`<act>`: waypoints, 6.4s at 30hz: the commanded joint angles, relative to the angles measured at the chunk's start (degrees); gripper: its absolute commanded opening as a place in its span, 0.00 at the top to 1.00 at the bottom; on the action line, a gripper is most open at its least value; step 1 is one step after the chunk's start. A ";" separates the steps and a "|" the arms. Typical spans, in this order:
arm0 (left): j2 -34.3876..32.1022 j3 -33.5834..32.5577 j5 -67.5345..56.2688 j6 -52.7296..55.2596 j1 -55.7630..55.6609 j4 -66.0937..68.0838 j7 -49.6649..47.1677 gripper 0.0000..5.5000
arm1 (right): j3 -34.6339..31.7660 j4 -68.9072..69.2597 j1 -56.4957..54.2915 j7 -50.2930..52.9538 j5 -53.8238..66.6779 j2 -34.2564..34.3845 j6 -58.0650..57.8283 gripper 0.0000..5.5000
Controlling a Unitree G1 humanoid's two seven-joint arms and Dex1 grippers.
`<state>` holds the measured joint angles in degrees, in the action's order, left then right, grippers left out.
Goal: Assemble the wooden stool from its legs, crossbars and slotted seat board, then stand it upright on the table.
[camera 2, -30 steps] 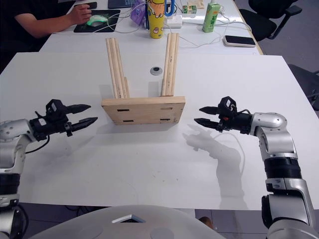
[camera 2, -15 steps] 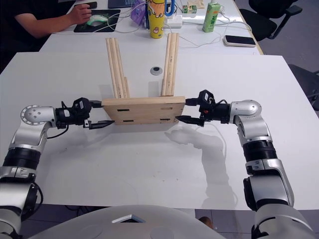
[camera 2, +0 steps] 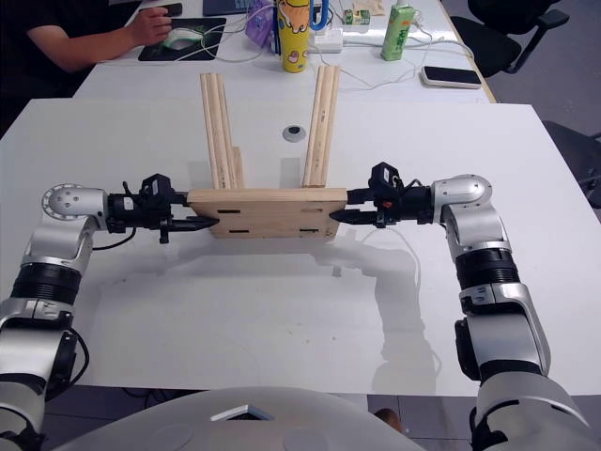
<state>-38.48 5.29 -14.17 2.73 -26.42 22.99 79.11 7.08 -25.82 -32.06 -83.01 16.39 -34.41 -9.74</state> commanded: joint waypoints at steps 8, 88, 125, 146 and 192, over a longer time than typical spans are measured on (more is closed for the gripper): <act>-10.49 -6.11 -28.31 56.90 -7.25 -21.19 6.68 0.69 | -0.29 20.36 -11.40 -9.42 24.30 -11.82 -41.36 0.73; -34.66 11.09 -30.87 46.48 -0.27 11.63 13.39 0.10 | 5.81 27.90 24.49 -0.79 37.16 -21.63 -42.93 0.07; 16.46 15.04 18.78 -4.23 -36.17 48.39 -49.10 1.00 | 9.84 -45.42 -26.26 59.12 -11.69 25.72 18.36 1.00; 26.79 -10.16 2.17 -20.97 1.96 9.27 -63.53 1.00 | -15.75 -35.44 -14.75 57.58 -1.88 16.32 26.71 1.00; 28.71 -14.24 2.64 -15.22 -8.63 14.32 -60.24 0.93 | -11.48 -22.47 -9.88 79.07 -12.85 33.47 24.39 0.96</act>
<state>-10.64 -8.97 -10.86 -11.87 -37.17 39.60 18.33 -4.28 -48.21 -41.62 -2.97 2.93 -1.59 14.87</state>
